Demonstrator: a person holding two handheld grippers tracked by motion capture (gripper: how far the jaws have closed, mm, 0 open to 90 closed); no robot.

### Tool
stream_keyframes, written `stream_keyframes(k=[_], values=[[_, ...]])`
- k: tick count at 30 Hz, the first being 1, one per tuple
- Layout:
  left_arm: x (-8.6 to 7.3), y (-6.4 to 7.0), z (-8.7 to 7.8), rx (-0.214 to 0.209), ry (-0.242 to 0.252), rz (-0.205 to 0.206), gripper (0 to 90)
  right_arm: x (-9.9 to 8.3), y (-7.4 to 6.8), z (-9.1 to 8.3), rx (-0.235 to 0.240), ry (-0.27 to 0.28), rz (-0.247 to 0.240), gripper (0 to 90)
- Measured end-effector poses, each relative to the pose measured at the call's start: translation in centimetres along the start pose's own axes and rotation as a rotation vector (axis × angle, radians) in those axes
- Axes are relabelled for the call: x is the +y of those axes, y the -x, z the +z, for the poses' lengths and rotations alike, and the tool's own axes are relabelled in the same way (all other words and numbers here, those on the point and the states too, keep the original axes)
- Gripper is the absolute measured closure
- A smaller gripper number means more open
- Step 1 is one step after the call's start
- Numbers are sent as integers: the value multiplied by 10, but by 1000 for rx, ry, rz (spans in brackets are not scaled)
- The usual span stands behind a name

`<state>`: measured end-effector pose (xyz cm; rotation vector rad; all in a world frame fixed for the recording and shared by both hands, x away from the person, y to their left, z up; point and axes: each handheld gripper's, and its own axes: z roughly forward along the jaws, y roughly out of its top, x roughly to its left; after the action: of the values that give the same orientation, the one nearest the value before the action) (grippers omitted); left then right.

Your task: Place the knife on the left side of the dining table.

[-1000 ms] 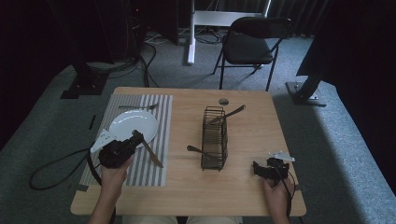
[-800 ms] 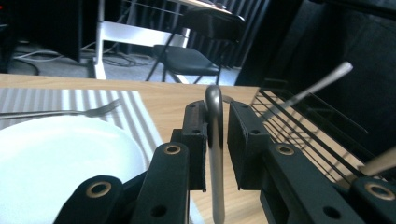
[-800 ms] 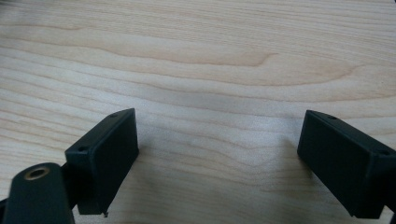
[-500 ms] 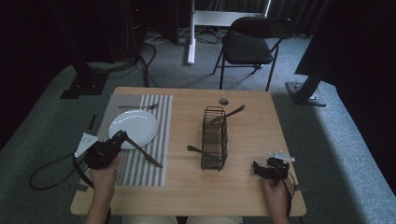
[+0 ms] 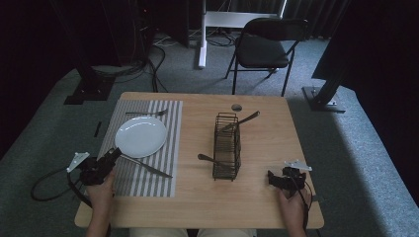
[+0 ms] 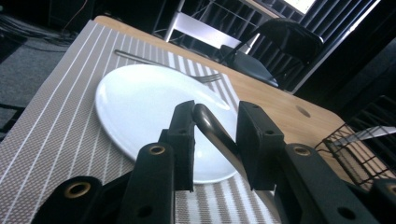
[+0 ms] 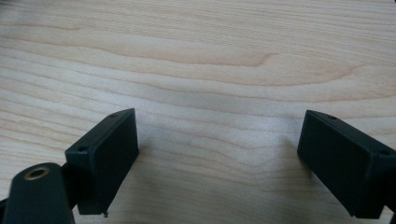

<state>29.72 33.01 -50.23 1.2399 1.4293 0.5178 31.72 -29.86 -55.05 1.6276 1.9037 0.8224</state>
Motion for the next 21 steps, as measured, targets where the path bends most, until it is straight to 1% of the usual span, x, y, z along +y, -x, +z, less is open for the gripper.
stream_keyframes(k=[2, 3, 4, 6, 8, 9, 14, 16, 17, 18, 19, 21], values=[[-3, -5, 1, 3, -4, -18, 674, 0, 0, 0, 0, 0, 0, 114], [-5, -9, 2, 1, -7, -39, 674, 0, 0, 0, 0, 0, 0, 114], [-6, -11, 3, 3, -12, -37, 672, 0, 0, 0, 0, 0, 0, 114], [-9, -15, 4, 10, -17, -48, 666, 0, 0, 0, 0, 0, 0, 114], [-9, -15, 4, 10, -17, -48, 663, 0, 0, 0, 0, 0, 0, 114], [-13, -21, 6, 12, -24, -66, 658, 0, 0, 0, 0, 0, 0, 114], [-18, -30, 7, 15, -31, -104, 653, 0, 0, 0, 0, 0, 0, 114], [-19, -32, 7, 31, -36, -98, 644, 0, 0, 0, 0, 0, 0, 114], [-19, -32, 7, 31, -36, -98, 642, 0, 0, 0, 0, 0, 0, 114], [-20, -35, 8, 40, -41, -113, 641, 0, 0, 0, 0, 0, 0, 114], [-20, -35, 8, 40, -41, -113, 638, 0, 0, 0, 0, 0, 0, 114], [-21, -37, 11, 86, -78, -96, 623, 0, 0, 0, 0, 0, 0, 114]])
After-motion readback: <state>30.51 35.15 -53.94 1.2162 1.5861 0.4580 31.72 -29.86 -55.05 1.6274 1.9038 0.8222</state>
